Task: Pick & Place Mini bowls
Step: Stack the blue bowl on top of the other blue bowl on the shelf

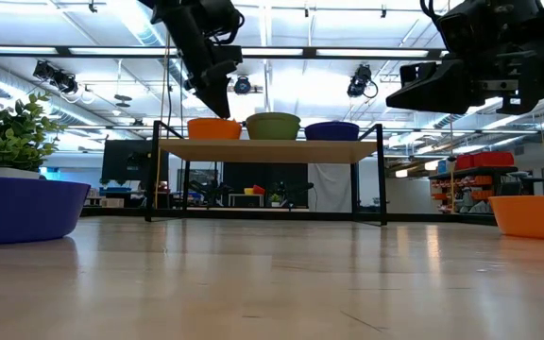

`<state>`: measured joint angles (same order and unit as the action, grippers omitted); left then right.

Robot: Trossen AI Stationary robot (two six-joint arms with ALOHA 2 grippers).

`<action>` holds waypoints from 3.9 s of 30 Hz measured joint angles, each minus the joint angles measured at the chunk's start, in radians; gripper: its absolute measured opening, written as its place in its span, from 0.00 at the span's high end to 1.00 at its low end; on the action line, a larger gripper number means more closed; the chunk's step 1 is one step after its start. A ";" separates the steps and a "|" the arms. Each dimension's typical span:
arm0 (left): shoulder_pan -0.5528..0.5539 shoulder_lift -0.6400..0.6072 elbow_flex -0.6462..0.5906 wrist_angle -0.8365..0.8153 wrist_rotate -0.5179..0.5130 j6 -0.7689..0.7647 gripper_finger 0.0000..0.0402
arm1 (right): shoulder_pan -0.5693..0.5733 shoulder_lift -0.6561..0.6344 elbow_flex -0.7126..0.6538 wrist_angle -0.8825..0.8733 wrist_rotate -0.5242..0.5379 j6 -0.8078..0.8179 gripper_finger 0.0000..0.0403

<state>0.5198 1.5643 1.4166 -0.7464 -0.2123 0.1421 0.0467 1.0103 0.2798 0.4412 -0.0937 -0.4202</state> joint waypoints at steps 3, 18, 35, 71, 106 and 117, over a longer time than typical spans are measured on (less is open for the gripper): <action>-0.003 -0.014 0.000 -0.003 0.000 -0.015 0.61 | 0.000 0.000 0.000 -0.001 0.000 0.000 1.00; -0.279 -0.068 -0.024 0.117 -0.004 -0.085 0.70 | 0.000 0.000 0.000 -0.058 0.000 0.019 1.00; -0.852 -0.065 -0.588 0.876 -0.034 -0.593 0.76 | 0.000 0.000 0.000 -0.042 0.000 0.020 1.00; -1.097 -0.059 -0.565 0.611 0.220 -1.303 0.66 | 0.000 0.000 0.000 -0.015 0.000 0.038 1.00; -1.079 -0.057 -0.278 -0.169 0.090 -1.256 0.68 | 0.000 0.000 0.000 -0.018 0.000 0.042 1.00; -1.111 0.037 -0.279 -0.203 0.094 -1.145 0.40 | 0.000 0.000 0.000 -0.024 0.000 0.045 1.00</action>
<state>-0.5909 1.6009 1.1375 -0.9497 -0.1182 -1.0029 0.0464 1.0103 0.2798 0.4171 -0.0937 -0.3756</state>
